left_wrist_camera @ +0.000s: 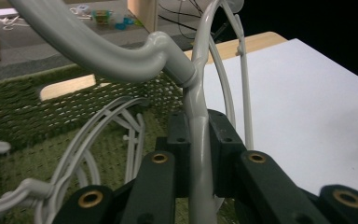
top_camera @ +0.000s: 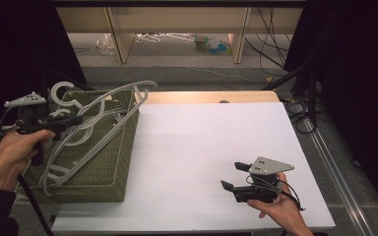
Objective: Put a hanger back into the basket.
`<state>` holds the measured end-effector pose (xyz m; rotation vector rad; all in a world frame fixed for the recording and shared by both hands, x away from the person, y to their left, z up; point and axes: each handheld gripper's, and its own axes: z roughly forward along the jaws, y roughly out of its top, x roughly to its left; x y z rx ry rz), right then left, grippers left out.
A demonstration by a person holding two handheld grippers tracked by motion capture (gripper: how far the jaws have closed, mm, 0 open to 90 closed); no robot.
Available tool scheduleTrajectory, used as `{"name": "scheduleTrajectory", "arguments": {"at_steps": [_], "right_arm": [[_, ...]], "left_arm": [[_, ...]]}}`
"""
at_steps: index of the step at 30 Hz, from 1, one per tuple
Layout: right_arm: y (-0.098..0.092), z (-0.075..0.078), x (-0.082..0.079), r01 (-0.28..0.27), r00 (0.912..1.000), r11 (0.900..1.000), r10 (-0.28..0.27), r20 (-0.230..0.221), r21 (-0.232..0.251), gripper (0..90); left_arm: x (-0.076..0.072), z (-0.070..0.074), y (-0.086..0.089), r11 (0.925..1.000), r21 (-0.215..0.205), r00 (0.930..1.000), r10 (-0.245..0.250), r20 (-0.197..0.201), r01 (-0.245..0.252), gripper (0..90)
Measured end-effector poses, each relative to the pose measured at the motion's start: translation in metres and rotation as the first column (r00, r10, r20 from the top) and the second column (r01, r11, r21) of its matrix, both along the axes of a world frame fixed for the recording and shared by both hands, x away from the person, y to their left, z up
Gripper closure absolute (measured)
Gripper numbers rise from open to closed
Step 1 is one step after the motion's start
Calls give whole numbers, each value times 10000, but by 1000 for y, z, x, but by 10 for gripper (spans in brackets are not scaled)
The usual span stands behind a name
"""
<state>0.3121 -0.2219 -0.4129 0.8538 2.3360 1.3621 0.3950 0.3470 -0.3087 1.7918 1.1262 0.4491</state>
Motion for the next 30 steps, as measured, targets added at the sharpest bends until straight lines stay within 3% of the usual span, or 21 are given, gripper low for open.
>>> {"name": "scheduleTrajectory", "arguments": {"at_steps": [4, 13, 22, 30], "right_arm": [[-1, 0, 0, -14, 10000, 10000, 14, -43, -2, 249], [1, -1, 1, -104, 9999, 9999, 103, -105, -97, 249], [2, -2, 1, -199, 9997, 9998, 198, -147, -97, 249], [2, -1, 0, -233, 9996, 9997, 231, -152, -122, 249]], "left_arm": [[8, -4, 12, 9992, -50, 9990, 384, -209, -386, 805], [26, -8, 28, 9950, 373, 9948, 936, -390, -921, 804], [34, -11, 38, 9939, 779, 9966, 797, -207, -779, 804], [37, -19, 48, 9901, 1056, 9948, 963, -341, -923, 804]]}}
